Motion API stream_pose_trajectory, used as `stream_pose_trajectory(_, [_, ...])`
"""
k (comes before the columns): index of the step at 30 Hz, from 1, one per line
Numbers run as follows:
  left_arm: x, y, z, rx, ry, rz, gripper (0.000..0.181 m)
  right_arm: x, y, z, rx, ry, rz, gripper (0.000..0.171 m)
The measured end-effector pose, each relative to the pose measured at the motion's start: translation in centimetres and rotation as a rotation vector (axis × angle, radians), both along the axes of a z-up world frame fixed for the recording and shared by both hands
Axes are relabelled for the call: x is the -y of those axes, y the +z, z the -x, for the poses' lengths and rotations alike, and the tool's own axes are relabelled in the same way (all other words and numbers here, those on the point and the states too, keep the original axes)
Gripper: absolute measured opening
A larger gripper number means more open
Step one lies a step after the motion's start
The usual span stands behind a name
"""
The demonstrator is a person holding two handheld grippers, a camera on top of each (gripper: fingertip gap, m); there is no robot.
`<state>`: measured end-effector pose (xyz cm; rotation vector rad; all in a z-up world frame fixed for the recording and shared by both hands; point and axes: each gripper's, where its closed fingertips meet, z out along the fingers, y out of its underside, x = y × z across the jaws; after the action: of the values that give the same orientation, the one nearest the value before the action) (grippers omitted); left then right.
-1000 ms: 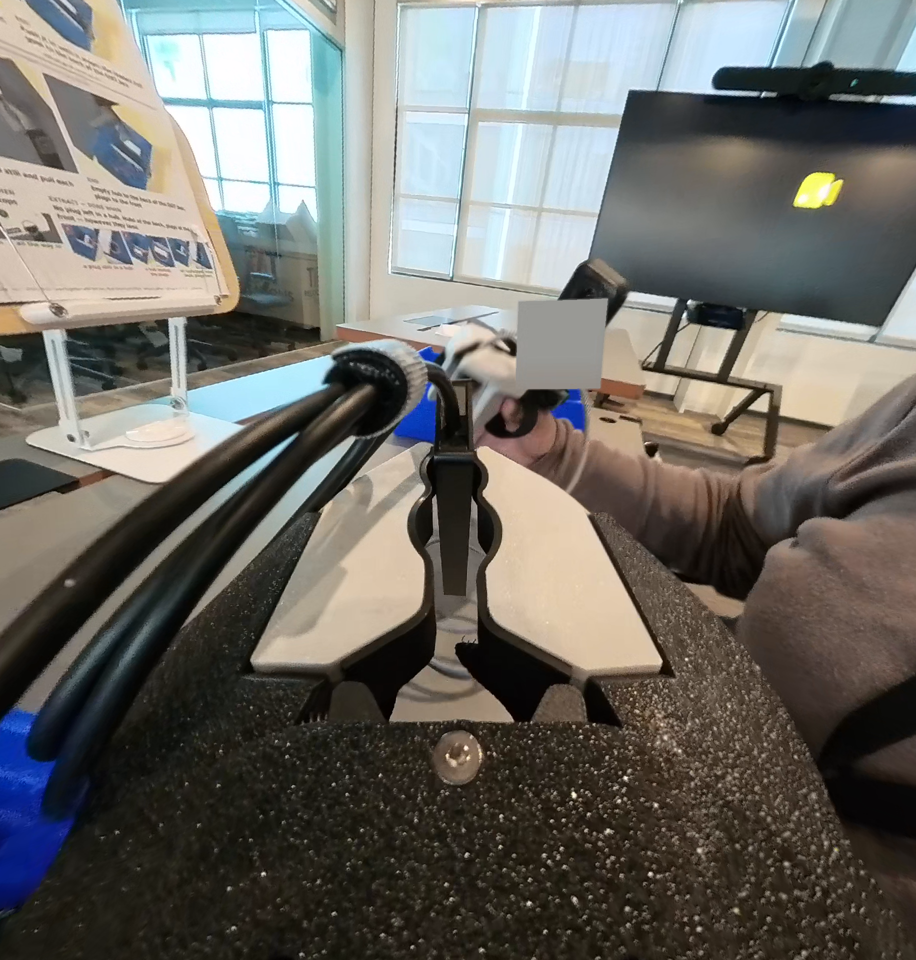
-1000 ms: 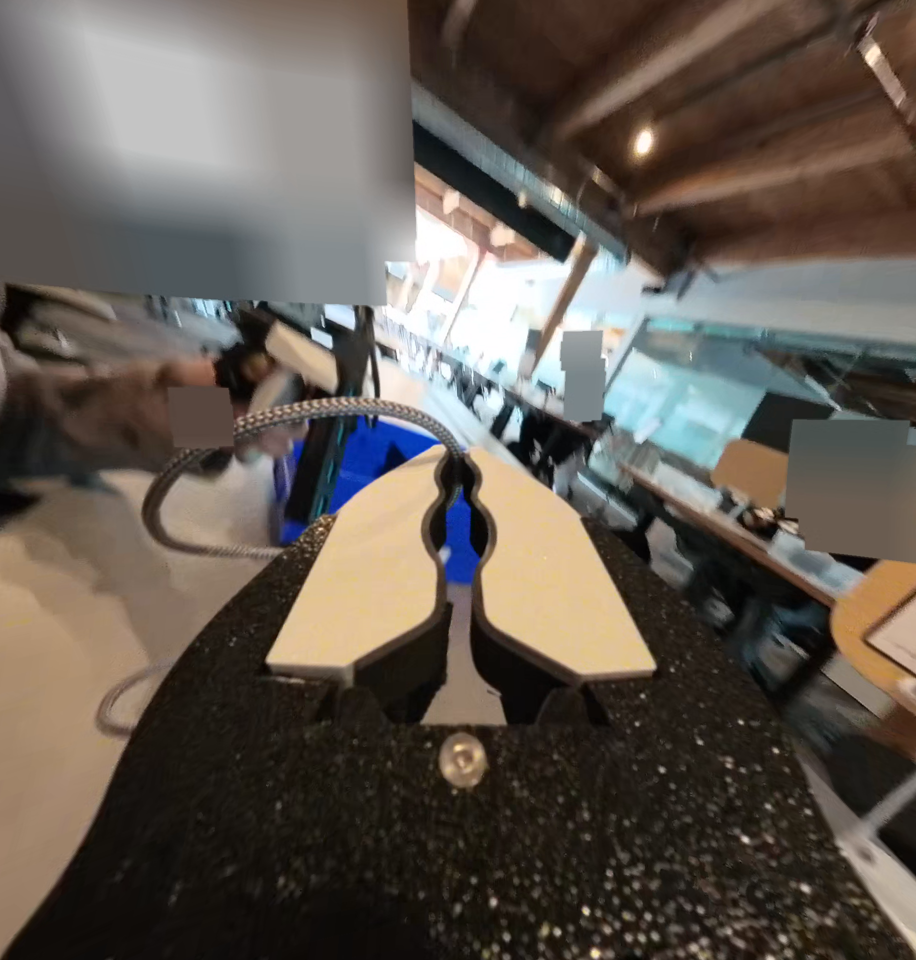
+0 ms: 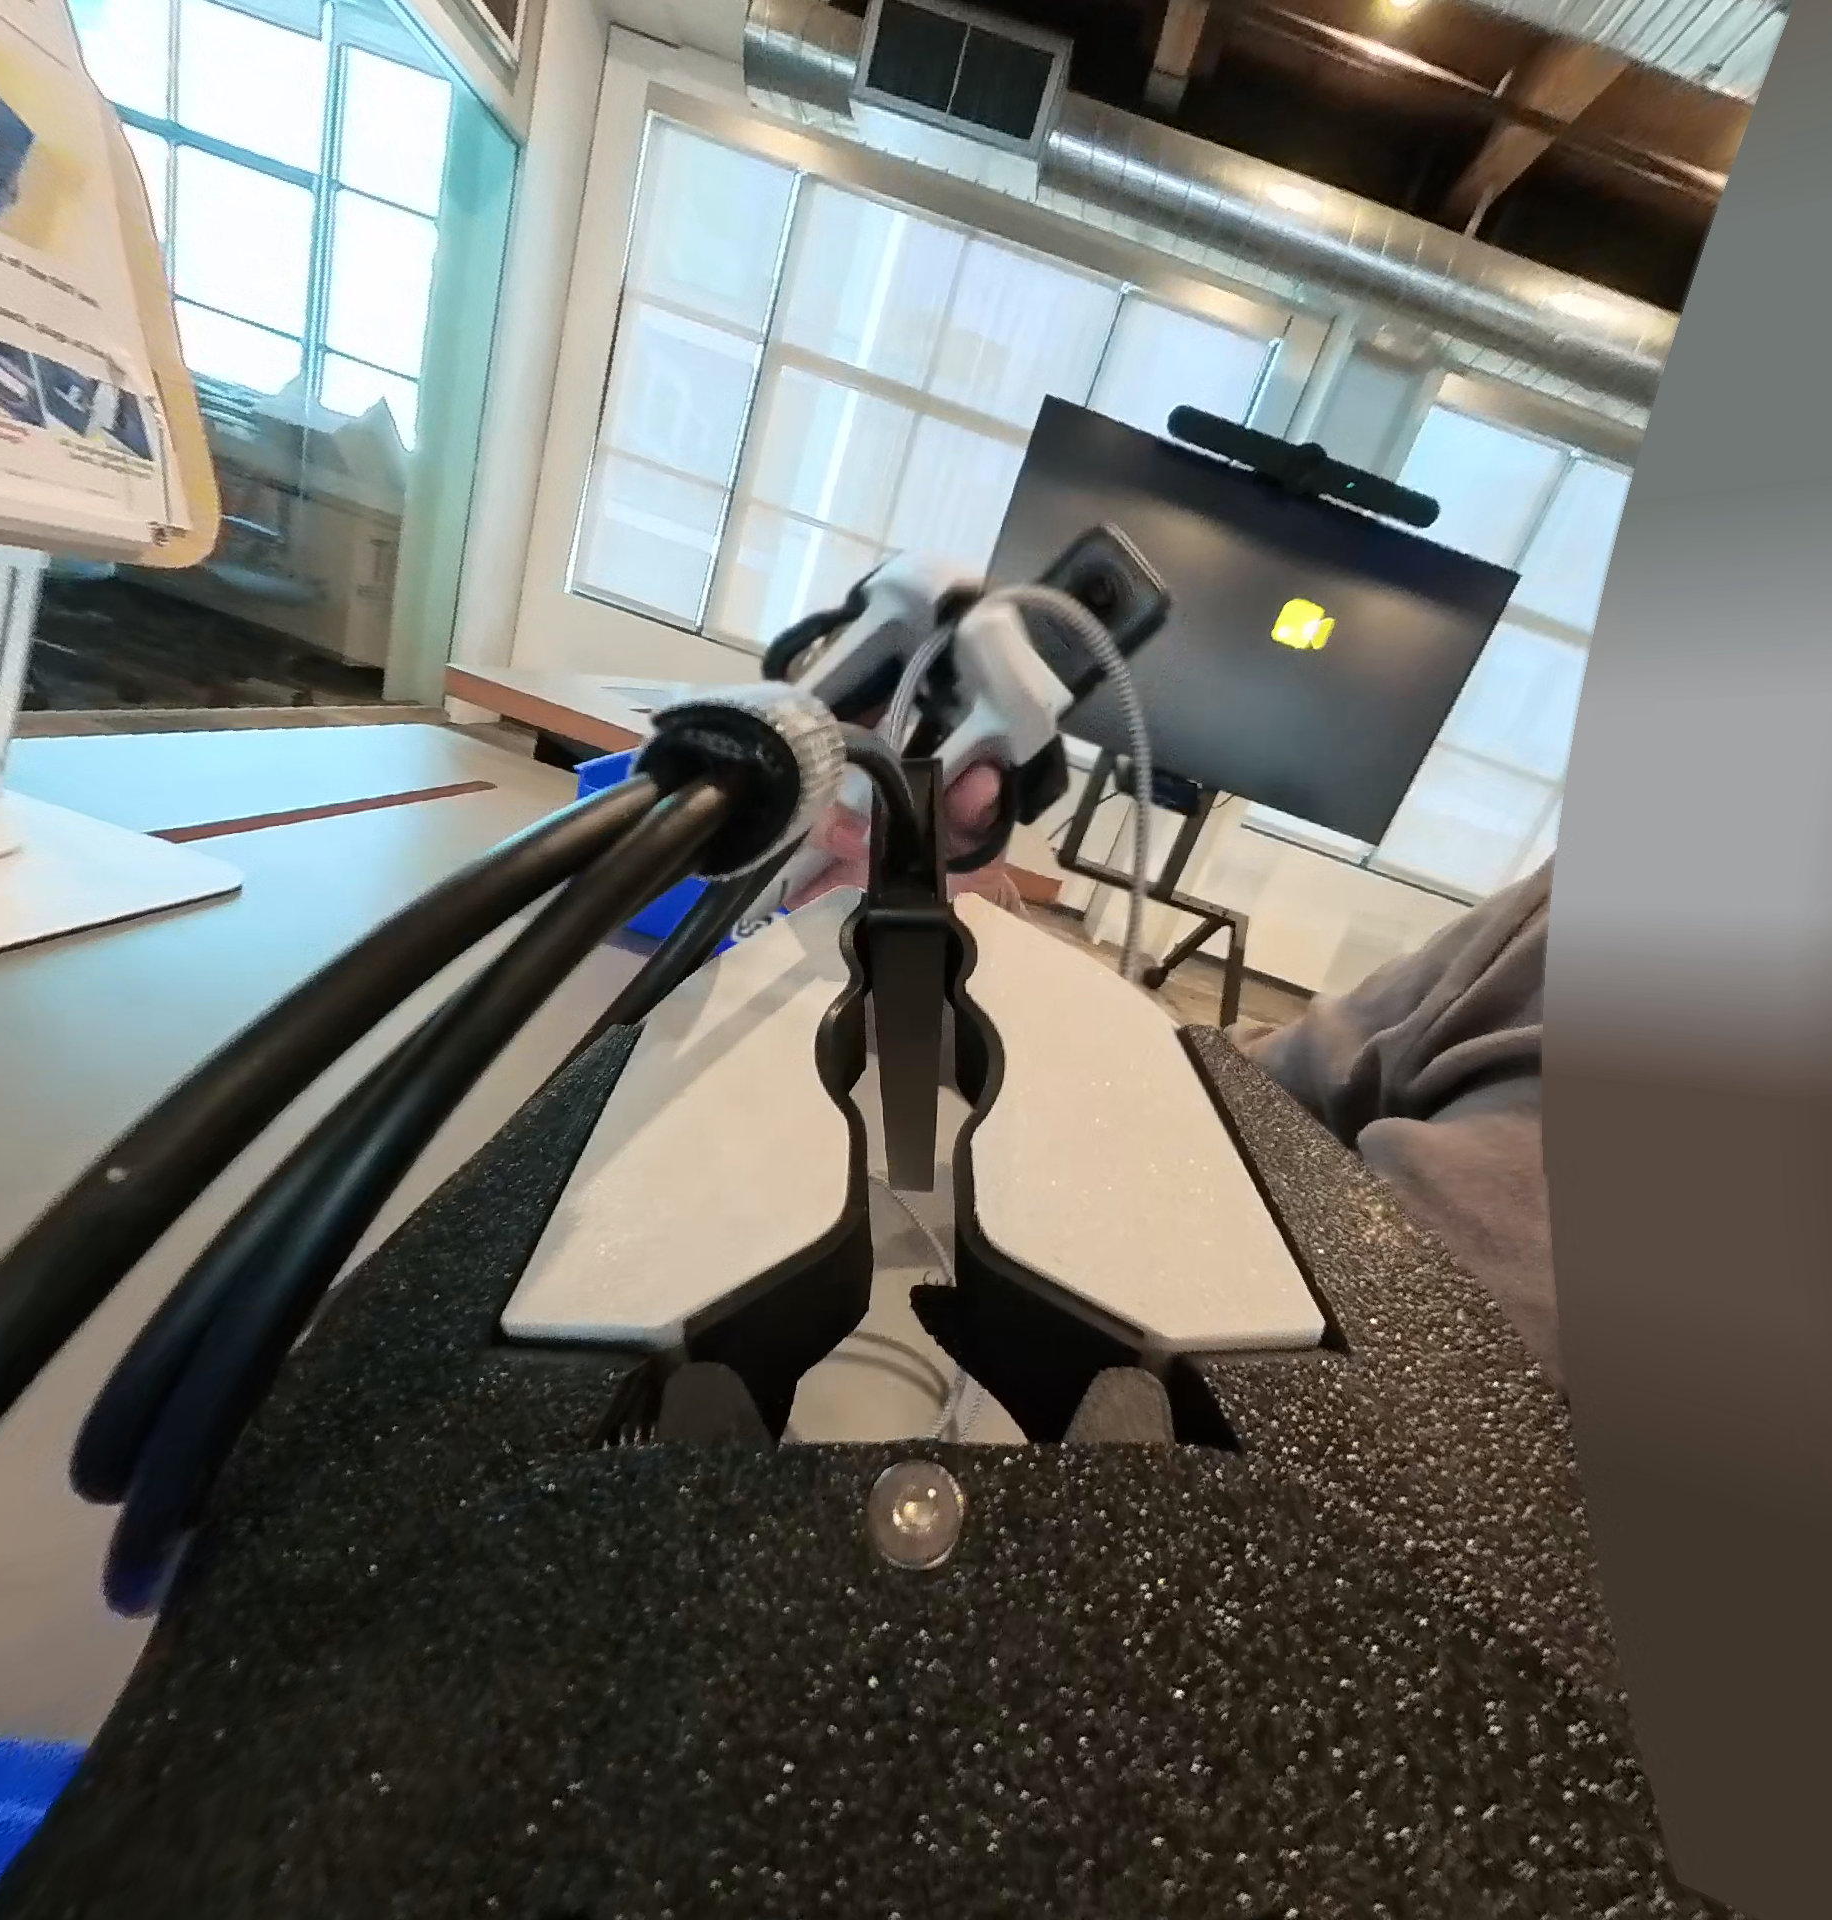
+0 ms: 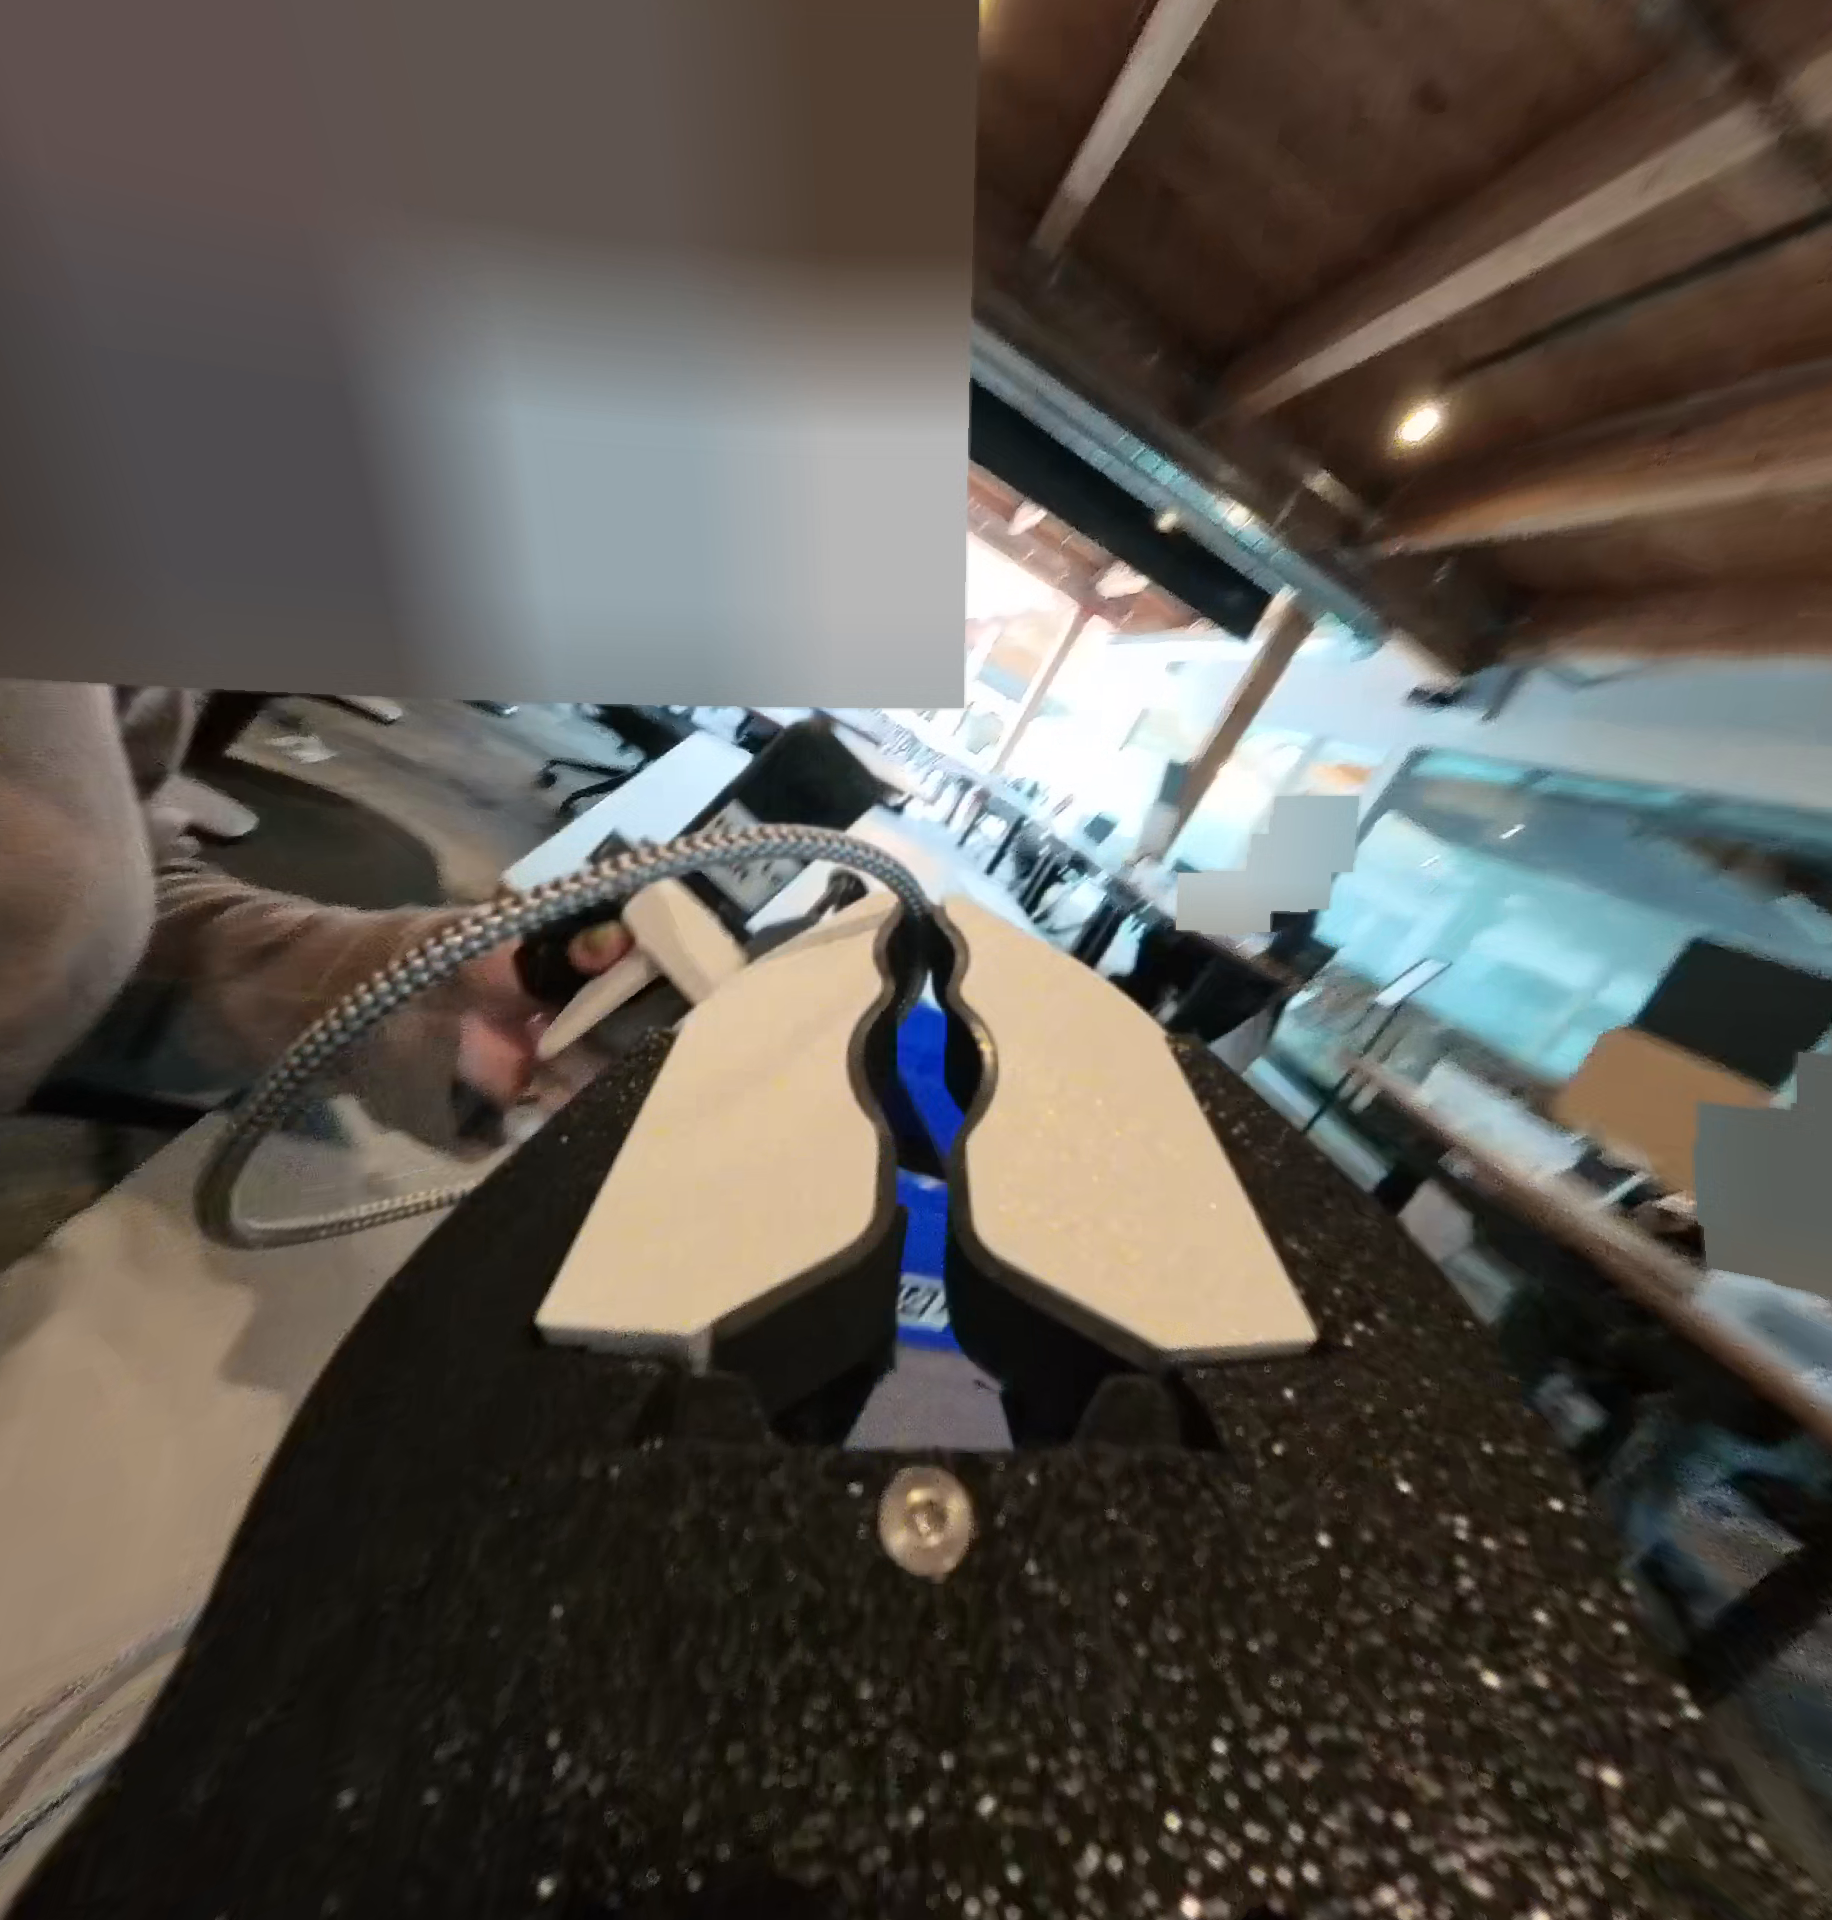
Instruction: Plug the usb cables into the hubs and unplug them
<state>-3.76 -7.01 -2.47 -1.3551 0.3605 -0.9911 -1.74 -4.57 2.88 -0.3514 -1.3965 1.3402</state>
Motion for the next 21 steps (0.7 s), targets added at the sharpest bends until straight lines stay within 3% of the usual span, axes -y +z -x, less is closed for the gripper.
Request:
stream_pose_trajectory(5, [-0.5, -0.8, 0.5, -0.093, 0.066, 0.019, 0.011, -1.8, -3.4, 0.7, 0.203, 0.120, 0.104, 0.002])
stream_pose_trajectory(10, [-0.4, -1.1, -0.1, -0.101, 0.025, 0.031, 0.012, -1.9, -1.8, -0.8, 0.050, 0.267, 0.237, 0.002])
stream_pose_trajectory(14, [-0.5, -1.6, -0.2, -0.085, 0.002, 0.066, 0.011, -1.0, -1.0, -1.1, 0.062, 0.368, 0.271, 0.002])
stream_pose_trajectory(17, [-0.5, -1.5, 0.2, -0.103, 0.030, 0.063, 0.011, -1.4, -3.3, -0.1, 0.282, 0.366, 0.281, 0.002])
stream_pose_trajectory(21, [-0.6, -1.5, 1.0, -0.153, 0.084, 0.057, 0.011, -3.1, -10.7, 1.0, 0.733, 0.267, 0.195, 0.002])
